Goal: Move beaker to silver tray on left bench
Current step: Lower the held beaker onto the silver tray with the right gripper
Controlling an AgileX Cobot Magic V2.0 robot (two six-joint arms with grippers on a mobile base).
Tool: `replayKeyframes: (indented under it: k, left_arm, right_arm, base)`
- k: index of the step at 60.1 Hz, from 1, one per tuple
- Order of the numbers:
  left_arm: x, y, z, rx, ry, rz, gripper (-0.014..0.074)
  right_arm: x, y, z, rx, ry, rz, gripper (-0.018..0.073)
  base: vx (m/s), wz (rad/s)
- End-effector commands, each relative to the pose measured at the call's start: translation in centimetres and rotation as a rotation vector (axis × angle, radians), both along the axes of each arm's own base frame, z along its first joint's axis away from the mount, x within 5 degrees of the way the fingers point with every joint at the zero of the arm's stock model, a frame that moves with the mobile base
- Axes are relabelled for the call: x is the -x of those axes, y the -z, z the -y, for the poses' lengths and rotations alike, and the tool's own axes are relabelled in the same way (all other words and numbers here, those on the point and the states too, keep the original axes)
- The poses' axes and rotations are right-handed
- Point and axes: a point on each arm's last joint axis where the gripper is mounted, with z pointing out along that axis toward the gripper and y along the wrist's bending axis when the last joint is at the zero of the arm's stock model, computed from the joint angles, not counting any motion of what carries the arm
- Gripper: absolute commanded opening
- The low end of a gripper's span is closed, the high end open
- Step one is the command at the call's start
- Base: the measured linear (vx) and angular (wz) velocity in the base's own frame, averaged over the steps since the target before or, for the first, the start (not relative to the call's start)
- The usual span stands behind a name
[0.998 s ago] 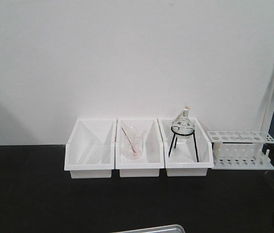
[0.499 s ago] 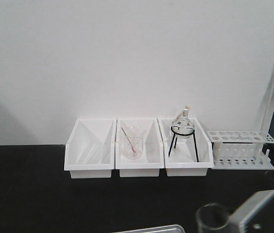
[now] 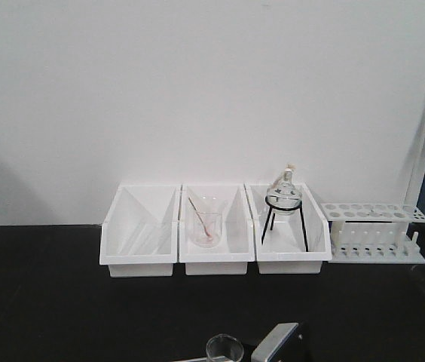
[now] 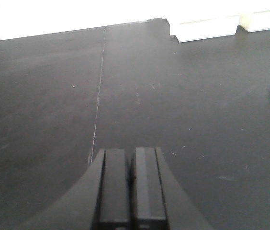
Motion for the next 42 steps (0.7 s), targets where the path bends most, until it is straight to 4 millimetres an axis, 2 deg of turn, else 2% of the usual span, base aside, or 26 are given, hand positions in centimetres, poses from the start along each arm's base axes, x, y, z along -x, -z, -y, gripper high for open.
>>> replayKeyframes:
  k: [1,7,19,30,42]
  left_arm:
    - [-0.2,0.0,0.1,0.005,0.01,0.061,0.0001]
    - [-0.2,0.0,0.1,0.005,0.01,0.061,0.0001]
    - [-0.2,0.0,0.1,0.005,0.01,0.061,0.0001]
    - [-0.2,0.0,0.1,0.005,0.01,0.061,0.0001]
    - [-0.2,0.0,0.1,0.005,0.01,0.061,0.0001]
  right_arm:
    - [-0.9,-1.5,0.0,-0.089,0.043,0.142,-0.0011]
    - [-1.1,0.0,0.2,-0.047,0.066,0.127,-0.0011]
    - [-1.3,1.6,0.4,0.006,0.093,0.113,-0.0011]
    - [-1.4,2.3,0.6,0.022,0.116,0.097,0.0004]
    - [-1.4,2.6,0.6,0.045,0.116,0.074,0.0069]
  base:
    - [0.0,0.0]
    - [0.0,0.0]
    - [0.0,0.0]
    - [0.0,0.0]
    - [0.0,0.0]
